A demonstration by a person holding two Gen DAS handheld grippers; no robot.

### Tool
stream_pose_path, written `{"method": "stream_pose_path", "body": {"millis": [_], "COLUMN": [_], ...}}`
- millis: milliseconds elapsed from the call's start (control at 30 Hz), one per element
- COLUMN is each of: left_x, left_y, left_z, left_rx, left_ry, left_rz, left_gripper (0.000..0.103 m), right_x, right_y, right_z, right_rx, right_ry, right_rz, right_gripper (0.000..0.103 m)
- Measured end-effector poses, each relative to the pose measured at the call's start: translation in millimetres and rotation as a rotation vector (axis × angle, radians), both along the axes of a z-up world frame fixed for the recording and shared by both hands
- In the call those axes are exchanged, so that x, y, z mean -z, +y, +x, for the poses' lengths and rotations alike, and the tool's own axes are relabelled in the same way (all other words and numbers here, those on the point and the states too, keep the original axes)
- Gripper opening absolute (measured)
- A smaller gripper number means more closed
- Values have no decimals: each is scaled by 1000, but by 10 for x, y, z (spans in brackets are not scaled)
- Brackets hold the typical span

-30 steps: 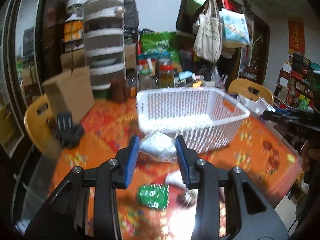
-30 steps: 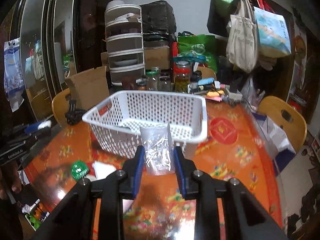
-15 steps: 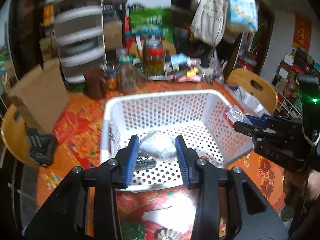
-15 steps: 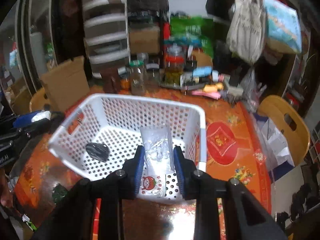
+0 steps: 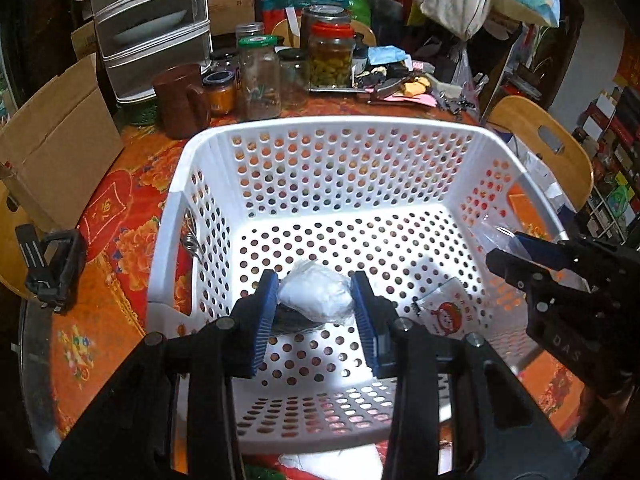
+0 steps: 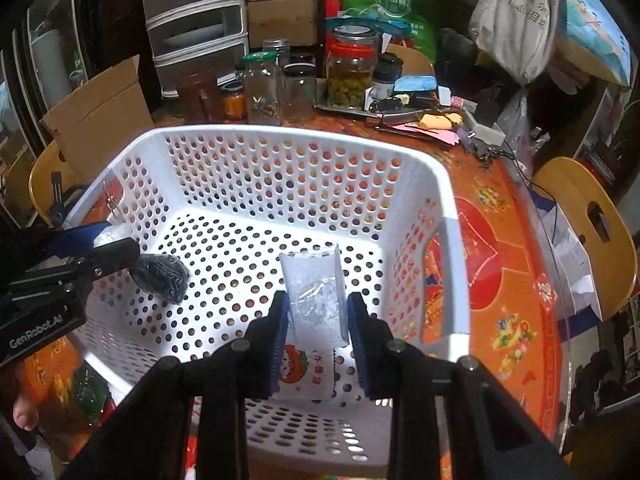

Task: Organize soft objects
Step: 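Lower both bags into the basket and open both tools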

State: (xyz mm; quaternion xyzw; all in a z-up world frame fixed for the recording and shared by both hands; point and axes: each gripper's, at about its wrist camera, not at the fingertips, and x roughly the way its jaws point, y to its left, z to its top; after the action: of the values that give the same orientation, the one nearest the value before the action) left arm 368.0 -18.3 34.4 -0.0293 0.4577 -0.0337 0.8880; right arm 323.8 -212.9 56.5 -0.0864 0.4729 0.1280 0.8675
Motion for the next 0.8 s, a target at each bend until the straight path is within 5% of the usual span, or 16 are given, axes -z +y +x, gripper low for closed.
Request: {"method": "stream_pose_path", "body": {"millis": [367, 467, 533, 600, 733, 800], "left_x": [62, 42, 16, -13, -123, -208], "left_y": [-51, -55, -55, -60, -58, -38], "left_z": [-49, -103, -146, -219, -398, -558], "left_rx": [-3, -7, -7, -12, -22, -38], "left_ry": [-39, -59, -81, -110, -177, -232], "left_rz": [43, 47, 47, 53, 80, 98], "left_gripper": [36, 47, 66, 77, 84, 96], "right_x": [77, 74, 53, 8, -92, -163], "right_y": [33, 26, 11, -15, -70, -109], "right_z": [12, -11, -44, -85, -173, -267], "right_rx": [-1, -4, -3, 3, 3, 0], "right_ry": [-5, -16, -30, -56, -95, -128], "right_rz": [-23, -12, 2, 12, 52, 66], "right_gripper": [29, 31, 42, 75, 78, 88]}}
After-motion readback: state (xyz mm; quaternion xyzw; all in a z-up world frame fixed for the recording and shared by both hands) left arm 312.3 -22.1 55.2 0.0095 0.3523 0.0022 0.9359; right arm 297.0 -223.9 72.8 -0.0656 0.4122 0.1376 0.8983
